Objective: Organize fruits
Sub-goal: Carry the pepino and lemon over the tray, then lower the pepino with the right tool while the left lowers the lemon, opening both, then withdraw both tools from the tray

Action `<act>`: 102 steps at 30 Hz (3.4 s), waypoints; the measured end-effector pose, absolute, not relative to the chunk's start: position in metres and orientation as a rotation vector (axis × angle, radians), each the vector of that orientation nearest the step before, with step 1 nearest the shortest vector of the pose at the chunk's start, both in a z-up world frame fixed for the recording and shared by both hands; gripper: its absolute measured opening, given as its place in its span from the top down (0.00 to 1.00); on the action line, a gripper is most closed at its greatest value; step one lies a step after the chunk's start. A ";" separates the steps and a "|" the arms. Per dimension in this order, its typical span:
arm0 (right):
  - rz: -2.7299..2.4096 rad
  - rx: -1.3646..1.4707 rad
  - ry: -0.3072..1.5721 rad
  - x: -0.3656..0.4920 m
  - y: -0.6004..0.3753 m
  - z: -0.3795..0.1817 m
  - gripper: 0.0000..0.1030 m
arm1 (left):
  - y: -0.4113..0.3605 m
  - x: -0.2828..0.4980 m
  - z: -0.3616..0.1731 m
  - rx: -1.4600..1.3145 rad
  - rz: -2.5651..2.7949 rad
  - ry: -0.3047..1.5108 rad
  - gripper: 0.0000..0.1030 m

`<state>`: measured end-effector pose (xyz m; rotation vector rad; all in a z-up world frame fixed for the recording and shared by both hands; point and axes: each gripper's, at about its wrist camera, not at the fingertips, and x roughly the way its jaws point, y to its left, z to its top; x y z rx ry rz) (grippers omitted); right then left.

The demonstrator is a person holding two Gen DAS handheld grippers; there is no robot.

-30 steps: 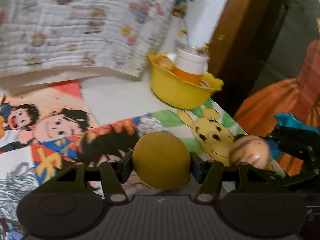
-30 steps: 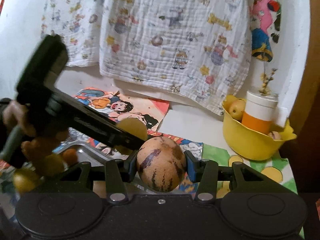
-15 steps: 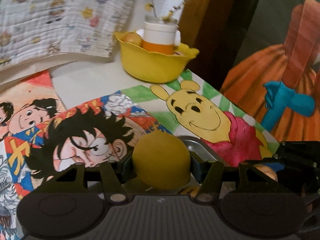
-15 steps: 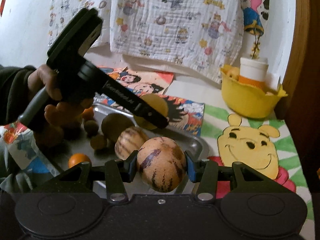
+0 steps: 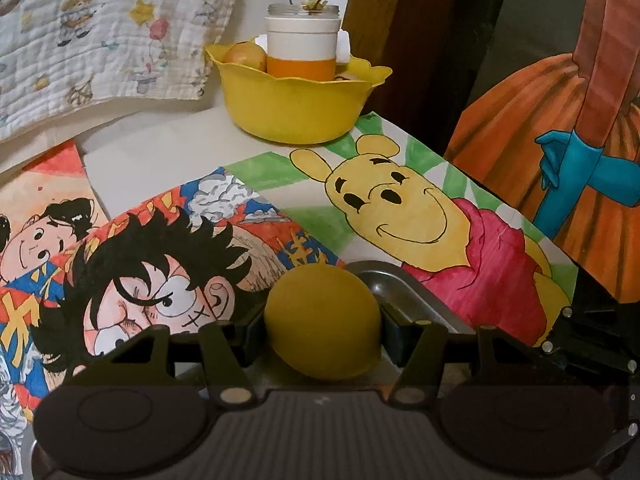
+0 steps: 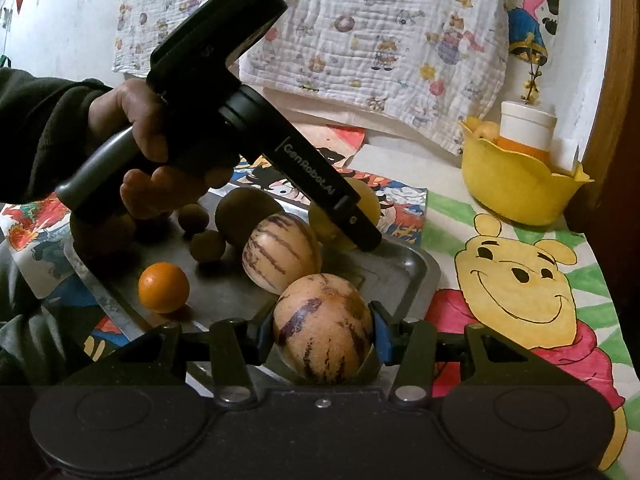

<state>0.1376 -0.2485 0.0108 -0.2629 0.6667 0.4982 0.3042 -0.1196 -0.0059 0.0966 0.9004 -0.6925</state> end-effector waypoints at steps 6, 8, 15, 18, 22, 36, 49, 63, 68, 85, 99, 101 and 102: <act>0.495 -0.274 0.662 0.141 -0.246 0.009 0.51 | -0.123 0.305 -0.006 0.121 -0.679 0.902 0.39; 0.496 -0.278 0.662 0.141 -0.245 0.008 0.51 | -0.123 0.306 -0.006 0.127 -0.677 0.902 0.39; 0.491 -0.268 0.664 0.145 -0.244 0.005 0.51 | -0.126 0.305 -0.006 0.145 -0.670 0.900 0.39; 0.483 -0.255 0.666 0.147 -0.246 0.003 0.51 | -0.127 0.304 -0.006 0.156 -0.671 0.896 0.39; 0.470 -0.242 0.665 0.148 -0.247 0.003 0.51 | -0.128 0.302 -0.007 0.168 -0.668 0.891 0.39; 0.455 -0.247 0.645 0.144 -0.246 0.000 0.51 | -0.121 0.303 -0.007 0.115 -0.658 0.896 0.38; 0.433 -0.189 0.640 0.142 -0.249 0.001 0.43 | -0.113 0.298 -0.006 0.091 -0.635 0.882 0.26; 0.395 -0.122 0.593 0.135 -0.250 0.008 0.18 | -0.087 0.279 0.012 0.001 -0.531 0.791 0.04; 0.366 -0.085 0.557 0.129 -0.250 0.014 0.06 | -0.074 0.264 0.019 -0.050 -0.463 0.758 0.01; 0.285 0.089 0.461 0.096 -0.243 0.030 0.01 | -0.022 0.183 0.038 -0.067 -0.209 0.558 0.01; 0.271 0.126 0.470 0.071 -0.235 0.038 0.01 | 0.032 0.113 0.024 -0.196 -0.033 0.518 0.01; 0.265 0.124 0.467 0.067 -0.234 0.038 0.01 | 0.036 0.105 0.025 -0.192 -0.004 0.504 0.01; 0.266 0.123 0.466 0.067 -0.234 0.039 0.01 | 0.037 0.101 0.025 -0.185 0.009 0.497 0.01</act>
